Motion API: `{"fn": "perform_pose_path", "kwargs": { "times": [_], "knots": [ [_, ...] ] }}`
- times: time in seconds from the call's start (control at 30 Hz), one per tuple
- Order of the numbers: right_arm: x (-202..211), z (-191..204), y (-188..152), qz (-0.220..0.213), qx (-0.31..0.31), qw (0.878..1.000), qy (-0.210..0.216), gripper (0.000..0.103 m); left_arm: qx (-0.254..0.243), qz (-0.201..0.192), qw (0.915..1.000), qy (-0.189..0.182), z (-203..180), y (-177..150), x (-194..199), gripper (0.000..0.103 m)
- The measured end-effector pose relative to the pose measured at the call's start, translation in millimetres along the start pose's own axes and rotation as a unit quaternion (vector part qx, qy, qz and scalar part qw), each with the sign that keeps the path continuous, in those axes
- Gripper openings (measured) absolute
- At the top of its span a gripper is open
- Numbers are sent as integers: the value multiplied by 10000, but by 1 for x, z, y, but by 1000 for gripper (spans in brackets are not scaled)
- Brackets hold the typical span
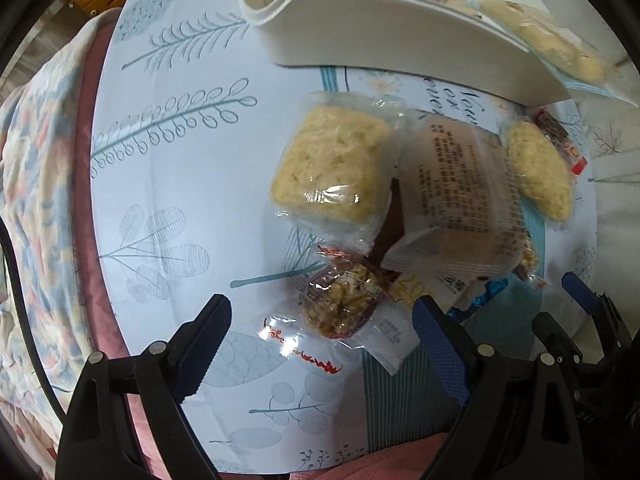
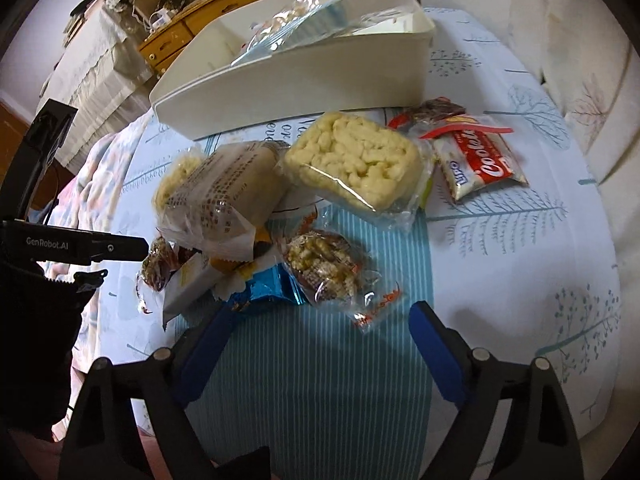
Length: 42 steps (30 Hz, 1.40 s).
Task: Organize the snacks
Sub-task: 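Grasp the small nut pack with the left gripper while the right grasps another nut pack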
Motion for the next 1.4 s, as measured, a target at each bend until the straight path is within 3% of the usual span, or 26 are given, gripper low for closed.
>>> {"fn": "perform_pose_path", "kwargs": {
  "times": [0.37, 0.53, 0.6, 0.77, 1.03, 1.1, 1.13, 1.2, 1.4],
  "knots": [
    [-25, 2, 10, 210, 228, 9995, 41, 74, 397, 91, 9991, 111, 17, 14, -18, 72],
    [-35, 5, 12, 320, 290, 9990, 65, 68, 504, 171, 9986, -19, 16, 22, -23, 66],
    [-38, 5, 12, 364, 316, 9988, 76, 64, 501, 201, 9985, -16, 14, 24, -26, 61],
    [-41, 4, 14, 372, 383, 9986, 19, 52, 630, 394, 9972, -95, 12, 24, -35, 35],
    [-43, 6, 14, 423, 436, 9981, -29, 51, 995, 473, 9933, -336, 22, 16, -35, 35],
    [-44, 7, 13, 454, 403, 9982, -16, 51, 1171, 449, 9910, -467, 27, 13, -33, 31],
    [-44, 6, 12, 475, 363, 9982, -2, 51, 1246, 419, 9900, -512, 33, 13, -32, 20],
    [-43, 5, 10, 506, 272, 9983, 20, 51, 1408, 344, 9876, -604, 43, 10, -28, 13],
    [-35, 2, 6, 494, 64, 9987, 103, 51, 1783, -14, 9785, -1038, 66, 1, -7, 10]
  ]
}}
Point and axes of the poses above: each gripper's, at about its wrist camera, not at the fingertips, and x roughly against the way its jaws point, z to its left, y to its top, the point moved 10 cm from there along -x, roughly the way its jaws point, and after that the axes turned 3 degrees about -x, right-handed, at the moved point
